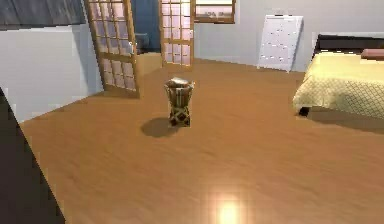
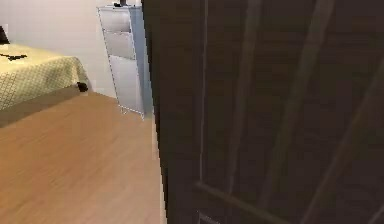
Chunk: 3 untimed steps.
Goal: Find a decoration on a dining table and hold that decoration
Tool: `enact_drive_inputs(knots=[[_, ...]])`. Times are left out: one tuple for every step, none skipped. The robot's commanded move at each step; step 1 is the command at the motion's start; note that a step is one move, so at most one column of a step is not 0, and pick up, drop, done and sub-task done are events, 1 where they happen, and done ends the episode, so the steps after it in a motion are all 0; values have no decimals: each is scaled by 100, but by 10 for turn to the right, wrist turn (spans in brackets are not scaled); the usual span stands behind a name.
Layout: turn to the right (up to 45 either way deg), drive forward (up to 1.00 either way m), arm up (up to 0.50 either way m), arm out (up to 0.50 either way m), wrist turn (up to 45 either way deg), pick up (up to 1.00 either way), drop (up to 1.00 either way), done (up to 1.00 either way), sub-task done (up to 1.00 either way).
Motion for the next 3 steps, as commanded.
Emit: enact_drive_inputs(knots=[[-450,0,0,0,0,0,0,0,0],[-150,0,0,0,0,0,0,0,0],[0,10,0,0,0,0,0,0,0]])
